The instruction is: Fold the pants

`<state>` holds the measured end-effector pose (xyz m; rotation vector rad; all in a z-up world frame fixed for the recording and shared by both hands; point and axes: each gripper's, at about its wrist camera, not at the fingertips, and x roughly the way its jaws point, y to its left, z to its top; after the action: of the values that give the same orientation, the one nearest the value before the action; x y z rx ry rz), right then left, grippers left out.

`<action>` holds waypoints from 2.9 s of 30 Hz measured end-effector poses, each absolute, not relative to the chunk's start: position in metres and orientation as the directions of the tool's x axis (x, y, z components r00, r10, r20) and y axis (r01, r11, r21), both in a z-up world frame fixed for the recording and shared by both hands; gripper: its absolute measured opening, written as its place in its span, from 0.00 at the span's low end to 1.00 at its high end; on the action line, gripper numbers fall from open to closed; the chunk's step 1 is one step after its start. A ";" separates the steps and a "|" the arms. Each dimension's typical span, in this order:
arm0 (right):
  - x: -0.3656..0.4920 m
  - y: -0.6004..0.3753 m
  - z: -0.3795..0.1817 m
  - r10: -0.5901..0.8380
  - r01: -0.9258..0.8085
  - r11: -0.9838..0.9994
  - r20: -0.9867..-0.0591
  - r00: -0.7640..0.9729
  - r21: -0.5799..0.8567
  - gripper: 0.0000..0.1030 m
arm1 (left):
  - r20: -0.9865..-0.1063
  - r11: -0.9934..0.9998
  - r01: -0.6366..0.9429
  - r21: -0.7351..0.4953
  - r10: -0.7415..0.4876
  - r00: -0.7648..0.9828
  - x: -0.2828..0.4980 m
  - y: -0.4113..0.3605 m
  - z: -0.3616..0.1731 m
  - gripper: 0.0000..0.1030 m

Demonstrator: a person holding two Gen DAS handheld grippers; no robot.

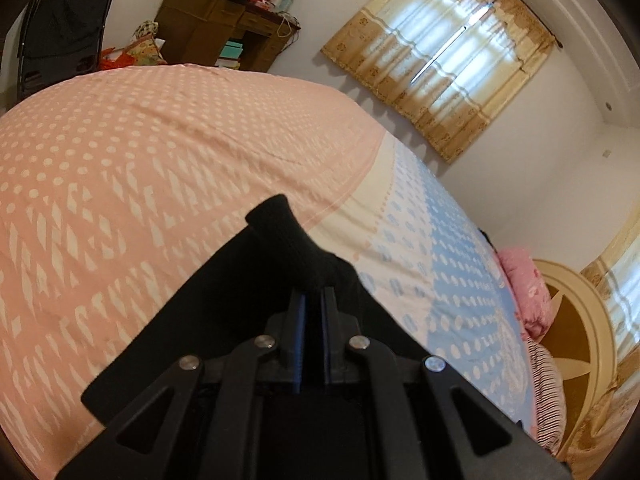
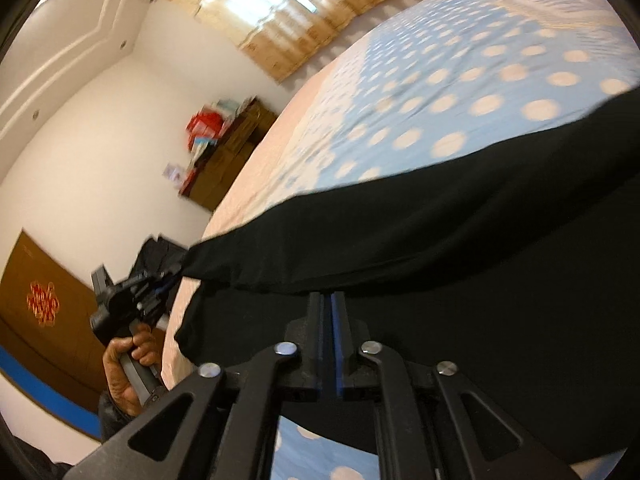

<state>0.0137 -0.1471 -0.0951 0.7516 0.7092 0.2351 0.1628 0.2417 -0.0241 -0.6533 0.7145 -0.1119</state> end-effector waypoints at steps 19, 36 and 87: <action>0.048 -0.197 -0.109 0.254 0.329 0.656 -0.609 0.751 0.679 0.09 | -0.583 0.778 -0.126 -0.615 -0.342 0.737 0.167 0.238 -0.021 0.07; -0.044 -0.176 -0.064 0.270 0.157 0.783 -0.557 0.786 0.601 0.06 | -0.604 0.808 -0.144 -0.572 -0.296 0.740 0.100 0.263 -0.018 0.07; 0.074 -0.108 -0.042 0.483 -0.236 0.851 -0.523 0.703 0.469 0.81 | -0.656 0.959 -0.148 -0.241 -0.049 0.753 0.099 0.206 -0.041 0.38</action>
<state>0.0736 -0.1081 -0.0417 0.3866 0.6830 0.4111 0.0989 0.2058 -0.0406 -0.2880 0.7190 0.0549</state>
